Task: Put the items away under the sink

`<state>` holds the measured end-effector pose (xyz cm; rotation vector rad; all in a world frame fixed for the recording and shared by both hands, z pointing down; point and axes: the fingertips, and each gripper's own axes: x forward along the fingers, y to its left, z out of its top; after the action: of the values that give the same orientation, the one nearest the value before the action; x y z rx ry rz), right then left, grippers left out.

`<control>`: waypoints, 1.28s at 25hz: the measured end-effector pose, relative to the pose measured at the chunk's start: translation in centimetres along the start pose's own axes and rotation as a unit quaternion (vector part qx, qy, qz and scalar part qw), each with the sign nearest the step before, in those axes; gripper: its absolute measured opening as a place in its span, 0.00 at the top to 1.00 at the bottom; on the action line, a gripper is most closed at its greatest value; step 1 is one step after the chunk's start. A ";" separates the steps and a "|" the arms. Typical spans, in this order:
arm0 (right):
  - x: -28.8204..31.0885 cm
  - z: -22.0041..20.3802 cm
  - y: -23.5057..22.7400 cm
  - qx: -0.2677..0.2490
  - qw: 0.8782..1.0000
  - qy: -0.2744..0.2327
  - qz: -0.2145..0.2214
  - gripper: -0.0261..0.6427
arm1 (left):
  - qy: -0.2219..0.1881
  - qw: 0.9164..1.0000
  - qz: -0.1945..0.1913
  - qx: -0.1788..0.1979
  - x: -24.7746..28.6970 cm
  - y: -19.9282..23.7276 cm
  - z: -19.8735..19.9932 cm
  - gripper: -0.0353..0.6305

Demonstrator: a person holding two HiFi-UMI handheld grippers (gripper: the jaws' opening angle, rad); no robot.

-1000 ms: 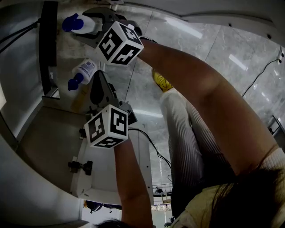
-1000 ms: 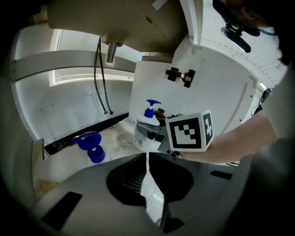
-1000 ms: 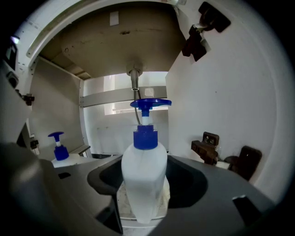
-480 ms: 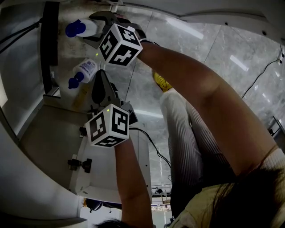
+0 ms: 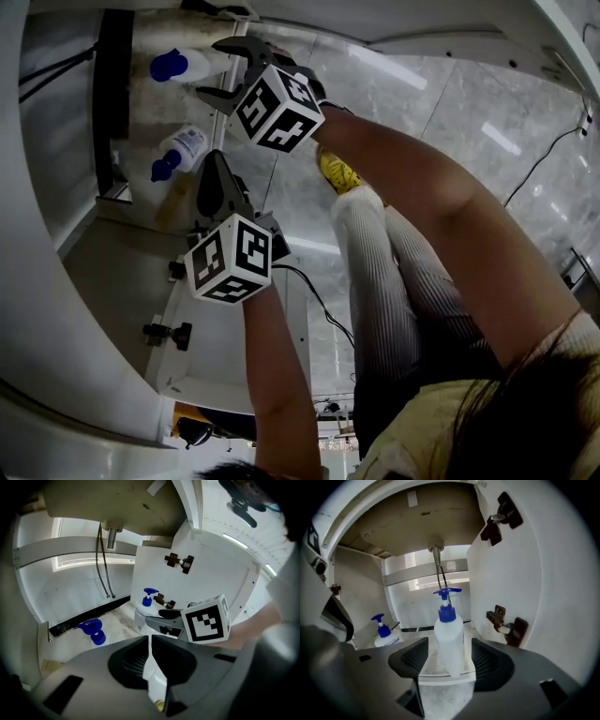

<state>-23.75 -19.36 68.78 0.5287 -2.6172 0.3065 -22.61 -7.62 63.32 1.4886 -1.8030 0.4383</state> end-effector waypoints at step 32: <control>-17.0 8.0 2.7 0.134 0.990 0.039 0.010 0.66 | 0.016 1.000 -0.012 -0.012 -10.8 -5.1 4.7 0.87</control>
<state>-13.92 -14.02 53.51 0.5659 -2.5213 0.6775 -18.79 -4.72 51.40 1.4769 -1.7579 0.4237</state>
